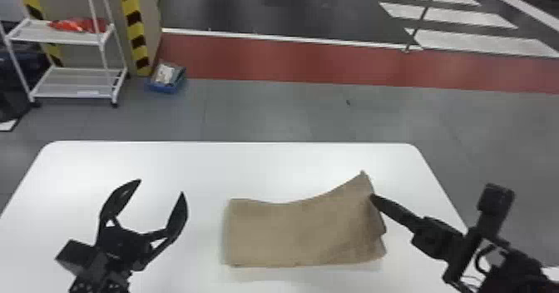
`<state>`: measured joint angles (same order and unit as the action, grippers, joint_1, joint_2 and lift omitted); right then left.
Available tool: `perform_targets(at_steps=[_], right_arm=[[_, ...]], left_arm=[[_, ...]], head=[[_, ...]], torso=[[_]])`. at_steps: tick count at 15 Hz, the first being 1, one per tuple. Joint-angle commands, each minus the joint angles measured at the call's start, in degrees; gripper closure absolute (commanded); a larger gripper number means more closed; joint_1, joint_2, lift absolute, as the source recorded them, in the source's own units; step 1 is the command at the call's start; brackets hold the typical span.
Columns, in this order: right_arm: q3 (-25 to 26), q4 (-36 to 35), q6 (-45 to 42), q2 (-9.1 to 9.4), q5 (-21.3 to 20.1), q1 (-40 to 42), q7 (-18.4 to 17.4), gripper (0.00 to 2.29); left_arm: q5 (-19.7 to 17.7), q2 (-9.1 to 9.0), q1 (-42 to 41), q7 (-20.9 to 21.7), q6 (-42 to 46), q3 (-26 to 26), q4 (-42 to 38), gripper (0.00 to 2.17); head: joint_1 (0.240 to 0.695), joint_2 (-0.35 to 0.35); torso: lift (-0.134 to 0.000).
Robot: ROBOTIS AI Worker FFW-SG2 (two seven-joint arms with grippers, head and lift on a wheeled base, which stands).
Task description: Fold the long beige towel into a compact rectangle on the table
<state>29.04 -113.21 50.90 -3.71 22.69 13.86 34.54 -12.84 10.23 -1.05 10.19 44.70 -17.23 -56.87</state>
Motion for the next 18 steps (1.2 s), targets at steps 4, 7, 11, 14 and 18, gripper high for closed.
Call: perform_targets(at_steps=[4, 7, 11, 14, 18], right_arm=[[-2.3, 6.3, 0.0, -2.01, -4.0, -4.2, 0.1, 1.17], [-2.1, 9.9, -4.9, -2.01, -6.9, -3.3, -0.1, 1.17], [-3.2, 16.1, -12.4, -2.01, -12.9, -5.8, -0.3, 1.17], [-5.5, 18.6, -12.6, -2.01, -17.3, -7.3, -1.0, 1.17], [-8.1, 19.3, -11.9, -1.57, -22.7, -7.0, -4.5, 0.73]], left_arm=[[0.1, 0.06, -0.5, 0.1, 0.2, 0.7, 0.0, 0.08], [-0.2, 0.23, -0.6, 0.1, 0.2, 1.4, -0.1, 0.08], [-0.3, 0.41, -0.4, 0.5, 0.0, 1.5, 0.0, 0.08], [-0.4, 0.58, -0.4, 0.6, 0.2, 1.5, 0.0, 0.08], [-0.7, 0.85, -0.4, 0.8, 0.0, 1.8, -0.1, 0.08]], head=[[0.695, -0.192], [0.695, -0.190], [0.695, -0.213], [0.695, -0.217], [0.695, -0.210]], torso=[[0.000], [0.000], [0.000], [0.000], [0.000]])
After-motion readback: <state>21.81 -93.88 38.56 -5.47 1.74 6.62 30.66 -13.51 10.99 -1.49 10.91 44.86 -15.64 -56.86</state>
